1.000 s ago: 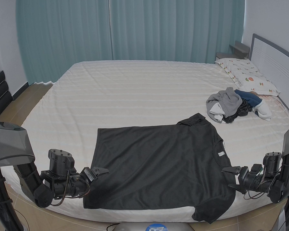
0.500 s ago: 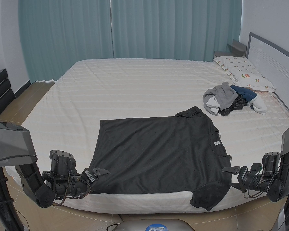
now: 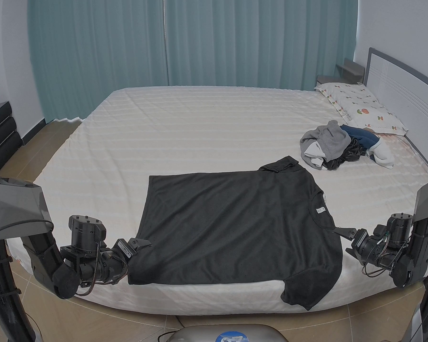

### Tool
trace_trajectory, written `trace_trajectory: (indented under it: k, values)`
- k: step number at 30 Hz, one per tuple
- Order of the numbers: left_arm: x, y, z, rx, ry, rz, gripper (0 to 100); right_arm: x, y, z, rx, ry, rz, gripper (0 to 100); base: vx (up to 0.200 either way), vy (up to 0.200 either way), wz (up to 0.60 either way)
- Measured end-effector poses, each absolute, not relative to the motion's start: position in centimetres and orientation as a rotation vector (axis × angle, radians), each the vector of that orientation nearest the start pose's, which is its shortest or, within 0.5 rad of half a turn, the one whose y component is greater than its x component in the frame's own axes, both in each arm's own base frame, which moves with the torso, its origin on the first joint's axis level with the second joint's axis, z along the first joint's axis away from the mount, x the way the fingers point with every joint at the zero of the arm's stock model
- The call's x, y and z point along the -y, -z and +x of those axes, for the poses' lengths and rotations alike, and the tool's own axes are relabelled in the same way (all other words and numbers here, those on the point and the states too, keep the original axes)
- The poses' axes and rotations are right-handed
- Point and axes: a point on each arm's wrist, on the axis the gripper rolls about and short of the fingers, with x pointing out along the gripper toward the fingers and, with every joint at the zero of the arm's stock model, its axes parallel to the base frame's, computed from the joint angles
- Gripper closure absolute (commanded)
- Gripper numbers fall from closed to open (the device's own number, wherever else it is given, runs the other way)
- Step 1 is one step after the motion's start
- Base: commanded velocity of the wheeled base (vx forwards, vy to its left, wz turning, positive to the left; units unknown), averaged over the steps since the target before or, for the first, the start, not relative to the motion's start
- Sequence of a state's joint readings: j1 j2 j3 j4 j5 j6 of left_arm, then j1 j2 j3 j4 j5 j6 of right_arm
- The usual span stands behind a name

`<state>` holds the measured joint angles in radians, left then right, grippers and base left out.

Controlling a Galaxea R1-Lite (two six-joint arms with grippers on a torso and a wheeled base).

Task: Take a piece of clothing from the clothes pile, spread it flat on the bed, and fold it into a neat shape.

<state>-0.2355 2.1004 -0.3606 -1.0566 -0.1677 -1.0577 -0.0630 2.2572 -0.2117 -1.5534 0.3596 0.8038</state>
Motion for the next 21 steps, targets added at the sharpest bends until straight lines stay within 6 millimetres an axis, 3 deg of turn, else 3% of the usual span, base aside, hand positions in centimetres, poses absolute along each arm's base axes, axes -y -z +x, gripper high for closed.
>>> trace_trajectory:
  k: [18, 19, 21]
  values:
    - [7.2, 0.2, 26.9, -0.836, -0.056, -0.941, 0, 2.0, 4.6, 27.6, -0.646, -0.056, 0.753, 0, 0.000, 0.000, 0.00]
    - [7.2, 0.2, 26.9, -0.836, -0.056, -0.941, 0, 2.0, 4.8, 27.7, -0.649, -0.057, 0.752, 100, 0.000, 0.000, 0.00]
    - [7.2, 0.3, 26.9, -0.837, -0.056, -0.941, 0, 1.9, 5.1, 27.8, -0.654, -0.057, 0.752, 100, 0.000, 0.000, 0.00]
